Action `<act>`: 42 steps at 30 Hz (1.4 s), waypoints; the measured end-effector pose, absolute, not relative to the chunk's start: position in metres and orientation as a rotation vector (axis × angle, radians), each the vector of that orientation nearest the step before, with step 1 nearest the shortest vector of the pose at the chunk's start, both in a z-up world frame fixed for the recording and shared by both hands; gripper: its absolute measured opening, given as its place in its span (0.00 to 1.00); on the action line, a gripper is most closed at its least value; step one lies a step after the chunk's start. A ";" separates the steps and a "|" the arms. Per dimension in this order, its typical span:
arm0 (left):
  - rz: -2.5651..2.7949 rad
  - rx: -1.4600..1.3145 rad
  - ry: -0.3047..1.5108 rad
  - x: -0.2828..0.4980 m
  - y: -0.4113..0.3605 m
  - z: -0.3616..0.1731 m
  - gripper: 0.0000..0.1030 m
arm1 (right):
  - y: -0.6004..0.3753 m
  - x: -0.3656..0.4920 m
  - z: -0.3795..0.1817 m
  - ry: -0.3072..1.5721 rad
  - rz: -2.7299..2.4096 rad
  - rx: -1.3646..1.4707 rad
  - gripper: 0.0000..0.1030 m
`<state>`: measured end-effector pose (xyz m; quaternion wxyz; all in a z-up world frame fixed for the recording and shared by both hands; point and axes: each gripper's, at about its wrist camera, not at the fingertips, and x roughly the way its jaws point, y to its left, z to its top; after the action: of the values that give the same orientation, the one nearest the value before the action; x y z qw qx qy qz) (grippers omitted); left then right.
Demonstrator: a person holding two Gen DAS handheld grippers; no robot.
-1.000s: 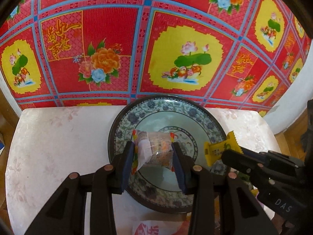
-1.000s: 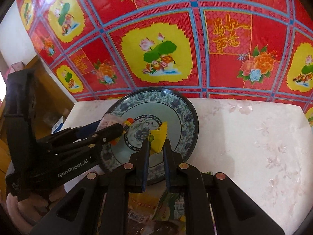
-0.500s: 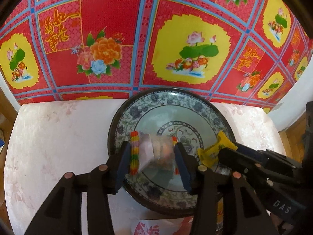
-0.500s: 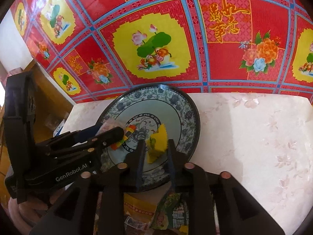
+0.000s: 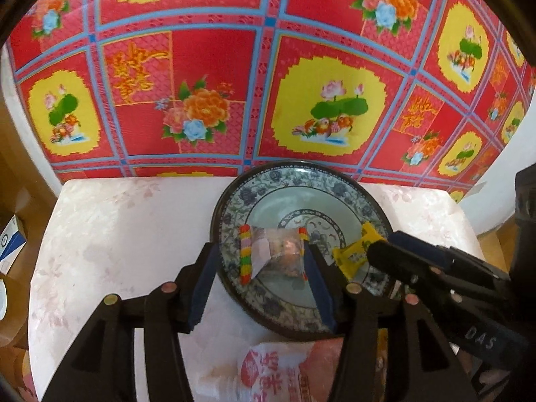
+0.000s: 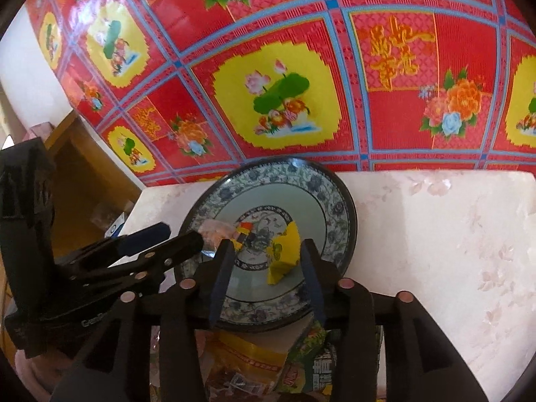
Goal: Organize snacks
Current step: 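Carry both snacks to the blue-and-white plate and release them onto it, then grasp the pink peach drink pouch with the left gripper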
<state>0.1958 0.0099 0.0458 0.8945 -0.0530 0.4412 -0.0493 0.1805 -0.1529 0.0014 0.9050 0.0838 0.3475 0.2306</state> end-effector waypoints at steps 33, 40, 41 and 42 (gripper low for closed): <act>-0.250 -0.156 1.001 0.120 0.003 0.043 0.75 | -0.181 0.086 0.016 0.702 0.356 0.156 0.42; -0.224 -0.122 0.997 0.121 0.001 0.035 0.75 | -0.188 0.072 0.010 0.718 0.323 0.140 0.58; -0.223 -0.123 0.995 0.122 0.002 0.035 0.75 | -0.189 0.070 0.010 0.720 0.319 0.138 0.58; -0.221 -0.124 0.993 0.123 0.003 0.035 0.75 | -0.190 0.070 0.009 0.724 0.316 0.136 0.58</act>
<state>0.1226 0.0027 0.0345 0.8717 -0.0593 0.4748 -0.1058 0.0695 -0.1898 0.0088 0.9208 0.0661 0.3522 0.1540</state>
